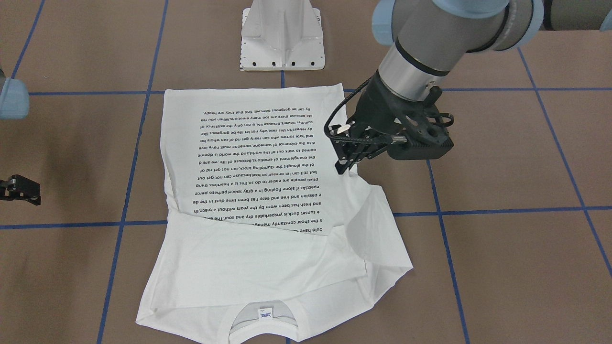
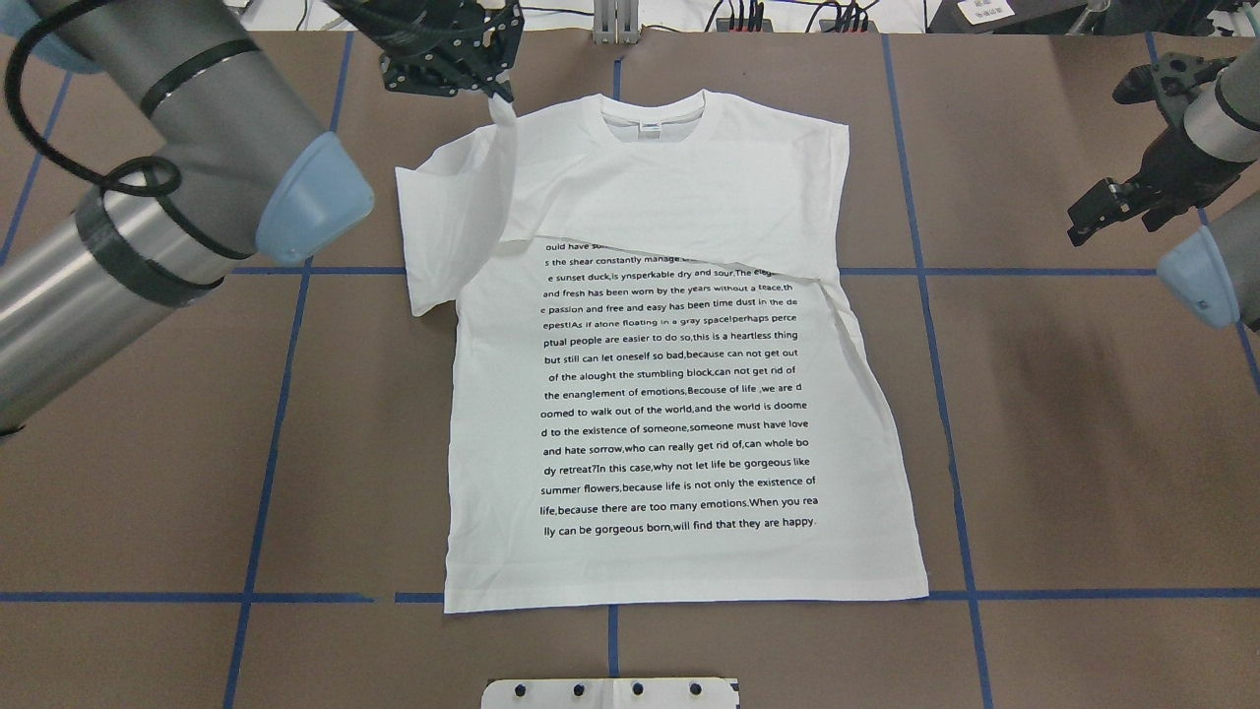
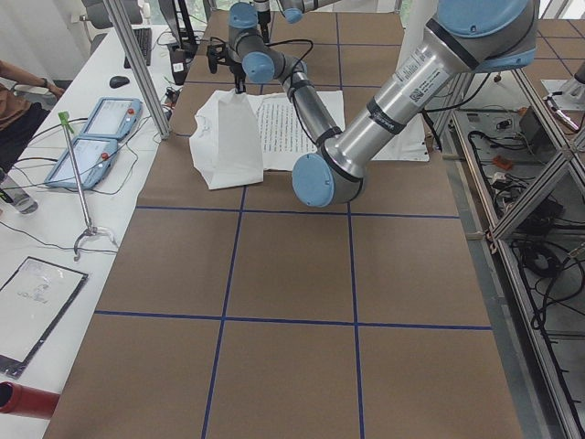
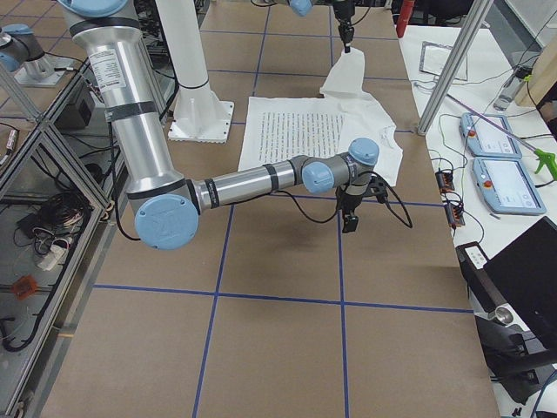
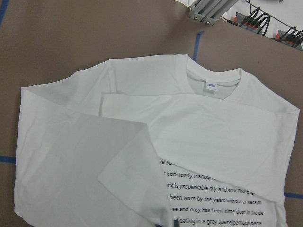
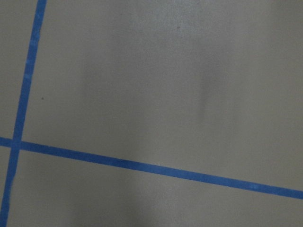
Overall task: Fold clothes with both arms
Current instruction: 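Fold the held sleeve across the shirt body with the left gripper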
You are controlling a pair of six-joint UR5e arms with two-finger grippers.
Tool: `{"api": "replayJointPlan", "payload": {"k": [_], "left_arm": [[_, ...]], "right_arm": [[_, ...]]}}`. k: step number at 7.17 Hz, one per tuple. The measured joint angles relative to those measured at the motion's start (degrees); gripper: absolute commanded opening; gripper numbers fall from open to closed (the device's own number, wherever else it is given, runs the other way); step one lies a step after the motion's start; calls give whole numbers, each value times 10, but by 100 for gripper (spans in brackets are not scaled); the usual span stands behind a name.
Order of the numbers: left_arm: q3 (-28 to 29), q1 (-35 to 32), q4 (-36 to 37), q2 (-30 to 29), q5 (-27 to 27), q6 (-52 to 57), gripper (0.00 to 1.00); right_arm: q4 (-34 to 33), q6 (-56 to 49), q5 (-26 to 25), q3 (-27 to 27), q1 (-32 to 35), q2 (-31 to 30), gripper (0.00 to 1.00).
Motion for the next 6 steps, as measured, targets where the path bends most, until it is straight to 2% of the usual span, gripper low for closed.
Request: {"api": "replayJointPlan", "payload": {"k": [2, 6], "left_arm": [[88, 0, -69, -70, 0, -77, 0], [162, 22, -141, -113, 0, -137, 0]], "right_arm": [[1, 2, 0, 1, 0, 2, 100], [2, 3, 1, 4, 0, 3, 100]]}}
